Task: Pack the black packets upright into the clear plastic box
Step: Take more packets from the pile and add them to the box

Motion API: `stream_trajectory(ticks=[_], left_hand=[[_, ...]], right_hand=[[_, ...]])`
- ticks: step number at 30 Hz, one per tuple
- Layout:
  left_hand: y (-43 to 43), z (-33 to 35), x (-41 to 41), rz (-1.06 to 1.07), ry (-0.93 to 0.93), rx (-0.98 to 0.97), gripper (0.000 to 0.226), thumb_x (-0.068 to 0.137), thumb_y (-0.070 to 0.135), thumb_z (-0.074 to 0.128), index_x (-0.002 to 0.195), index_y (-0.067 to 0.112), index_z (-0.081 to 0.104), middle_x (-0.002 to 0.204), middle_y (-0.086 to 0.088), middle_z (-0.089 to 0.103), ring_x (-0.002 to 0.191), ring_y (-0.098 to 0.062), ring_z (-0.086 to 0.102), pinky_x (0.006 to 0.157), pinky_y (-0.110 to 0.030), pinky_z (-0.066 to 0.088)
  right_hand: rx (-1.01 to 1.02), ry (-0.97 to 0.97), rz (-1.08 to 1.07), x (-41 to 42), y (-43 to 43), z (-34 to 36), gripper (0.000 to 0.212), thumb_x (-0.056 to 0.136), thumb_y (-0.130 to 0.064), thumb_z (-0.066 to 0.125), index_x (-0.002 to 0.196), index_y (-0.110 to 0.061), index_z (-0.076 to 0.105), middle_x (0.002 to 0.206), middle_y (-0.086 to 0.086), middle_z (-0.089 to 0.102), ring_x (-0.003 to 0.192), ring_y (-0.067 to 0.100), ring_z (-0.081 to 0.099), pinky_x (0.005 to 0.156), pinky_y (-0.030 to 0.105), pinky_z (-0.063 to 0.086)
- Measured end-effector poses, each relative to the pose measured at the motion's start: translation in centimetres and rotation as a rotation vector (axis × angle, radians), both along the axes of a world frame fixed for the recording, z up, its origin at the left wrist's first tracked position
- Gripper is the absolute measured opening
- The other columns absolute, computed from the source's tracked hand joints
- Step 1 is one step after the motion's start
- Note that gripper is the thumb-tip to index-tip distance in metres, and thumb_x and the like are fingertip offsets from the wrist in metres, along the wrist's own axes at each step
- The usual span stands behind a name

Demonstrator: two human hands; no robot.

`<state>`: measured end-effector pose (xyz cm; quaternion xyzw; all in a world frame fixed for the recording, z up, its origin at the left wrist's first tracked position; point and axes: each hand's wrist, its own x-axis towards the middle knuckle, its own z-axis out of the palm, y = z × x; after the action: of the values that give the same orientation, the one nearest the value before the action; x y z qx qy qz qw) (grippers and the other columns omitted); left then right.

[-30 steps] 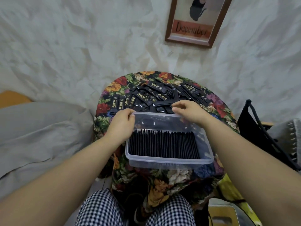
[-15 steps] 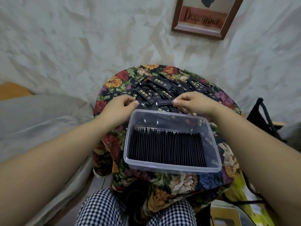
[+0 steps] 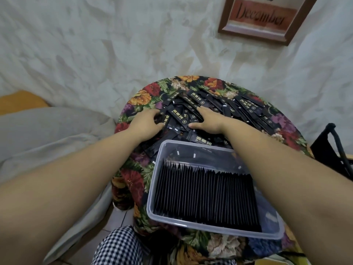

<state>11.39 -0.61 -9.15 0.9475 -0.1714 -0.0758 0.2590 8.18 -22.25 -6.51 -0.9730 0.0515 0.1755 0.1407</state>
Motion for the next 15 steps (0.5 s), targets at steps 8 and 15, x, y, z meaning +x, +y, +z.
stream_trajectory(ticks=[8,15], left_hand=[[-0.1,0.2,1.5,0.23,0.044,0.151,0.093,0.067,0.073,0.063,0.133,0.01,0.043,0.136,-0.018,0.043,0.125,-0.037,0.041,0.098,-0.046,0.042],[-0.9,0.5,1.9,0.202,0.108,0.141,0.06,0.077,0.055,0.068,0.112,0.008,0.056,0.114,-0.012,0.06,0.1,-0.031,0.056,0.083,-0.038,0.049]], right_hand=[[-0.036,-0.099,-0.107,1.9,0.9,1.1,0.097,0.078,-0.068,0.056,0.149,-0.011,0.024,0.154,0.011,0.031,0.139,0.033,0.03,0.112,0.044,0.029],[-0.127,-0.059,-0.149,3.4,3.5,0.4,0.084,0.078,-0.062,0.064,0.131,-0.001,0.044,0.137,0.019,0.047,0.118,0.036,0.051,0.096,0.045,0.045]])
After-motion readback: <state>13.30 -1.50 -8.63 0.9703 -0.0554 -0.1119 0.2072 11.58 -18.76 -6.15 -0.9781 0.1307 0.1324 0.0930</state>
